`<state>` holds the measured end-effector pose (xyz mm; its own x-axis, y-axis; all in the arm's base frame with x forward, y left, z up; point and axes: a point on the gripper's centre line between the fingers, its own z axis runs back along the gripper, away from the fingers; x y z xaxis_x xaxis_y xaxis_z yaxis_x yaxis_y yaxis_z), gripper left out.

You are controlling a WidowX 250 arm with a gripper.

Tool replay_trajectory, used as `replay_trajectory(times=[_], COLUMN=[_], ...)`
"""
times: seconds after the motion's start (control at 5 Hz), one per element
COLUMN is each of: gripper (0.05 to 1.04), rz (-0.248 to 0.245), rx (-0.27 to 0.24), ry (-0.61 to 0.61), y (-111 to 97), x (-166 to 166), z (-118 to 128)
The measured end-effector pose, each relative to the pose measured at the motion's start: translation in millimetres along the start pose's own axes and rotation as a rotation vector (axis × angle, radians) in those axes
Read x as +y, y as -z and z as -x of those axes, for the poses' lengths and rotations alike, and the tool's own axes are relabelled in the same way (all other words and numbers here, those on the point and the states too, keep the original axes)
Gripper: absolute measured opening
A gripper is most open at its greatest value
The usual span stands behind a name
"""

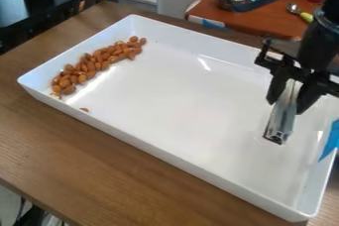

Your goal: Sweep into pile

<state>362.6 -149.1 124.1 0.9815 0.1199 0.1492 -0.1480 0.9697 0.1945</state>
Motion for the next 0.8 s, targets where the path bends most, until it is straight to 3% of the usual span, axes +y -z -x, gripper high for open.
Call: replay_trajectory(times=[0.2, 0.4, 0.6, 0.8], gripper=[0.423, 0.726, 0.98, 1.004], rz=[0.011, 0.022, 0.028, 0.111], rx=[0.005, -0.013, 0.006, 0.021], ry=[-0.039, -0.043, -0.029, -0.039], y=[15, 26, 20, -25], x=[1, 1, 5, 30], z=[2, 4, 7, 2])
